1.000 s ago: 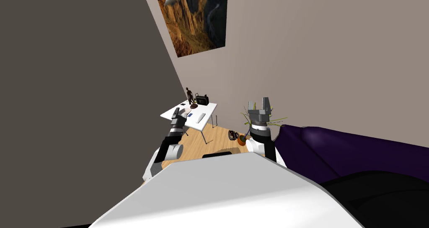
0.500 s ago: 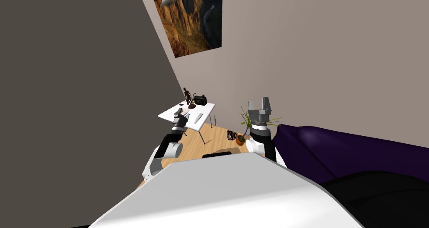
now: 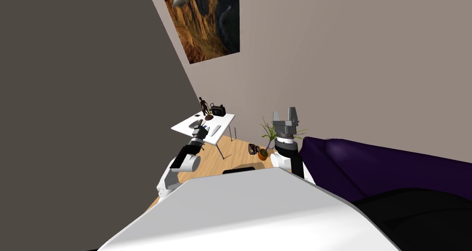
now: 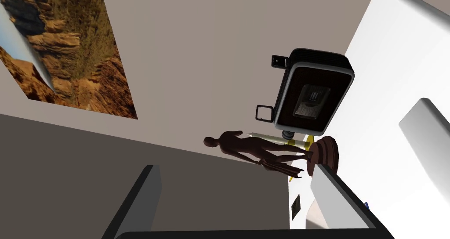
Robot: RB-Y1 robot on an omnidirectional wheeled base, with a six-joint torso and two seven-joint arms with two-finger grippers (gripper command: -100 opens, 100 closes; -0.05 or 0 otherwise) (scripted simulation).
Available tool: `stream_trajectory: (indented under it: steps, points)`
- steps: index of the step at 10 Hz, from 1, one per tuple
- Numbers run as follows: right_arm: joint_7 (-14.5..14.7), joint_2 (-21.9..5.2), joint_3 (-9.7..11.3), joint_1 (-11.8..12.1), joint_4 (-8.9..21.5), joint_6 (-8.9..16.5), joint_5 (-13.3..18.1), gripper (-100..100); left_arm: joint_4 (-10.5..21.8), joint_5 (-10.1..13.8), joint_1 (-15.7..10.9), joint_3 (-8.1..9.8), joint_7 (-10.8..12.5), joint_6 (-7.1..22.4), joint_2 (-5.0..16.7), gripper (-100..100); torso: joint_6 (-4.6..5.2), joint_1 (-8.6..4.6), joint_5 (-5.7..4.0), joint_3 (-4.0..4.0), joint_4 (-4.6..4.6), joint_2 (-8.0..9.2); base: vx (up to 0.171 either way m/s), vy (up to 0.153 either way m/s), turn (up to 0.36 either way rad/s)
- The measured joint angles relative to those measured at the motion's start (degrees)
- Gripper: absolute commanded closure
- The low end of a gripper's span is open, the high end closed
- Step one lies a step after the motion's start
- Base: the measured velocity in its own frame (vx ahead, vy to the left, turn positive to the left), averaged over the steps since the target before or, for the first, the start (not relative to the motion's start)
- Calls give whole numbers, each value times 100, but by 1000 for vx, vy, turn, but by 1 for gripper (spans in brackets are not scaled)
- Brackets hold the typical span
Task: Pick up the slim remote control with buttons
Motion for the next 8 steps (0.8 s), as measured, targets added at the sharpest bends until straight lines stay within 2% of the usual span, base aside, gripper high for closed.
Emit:
stream_trajectory:
  steps: [8]
  points:
    - [0, 0, 0, 0, 0, 0, 0, 0, 84, 441, -293, 82, 241, 1141, 308, -100, 0, -7, -1, -3, -1, -6, 13, -59, -8]
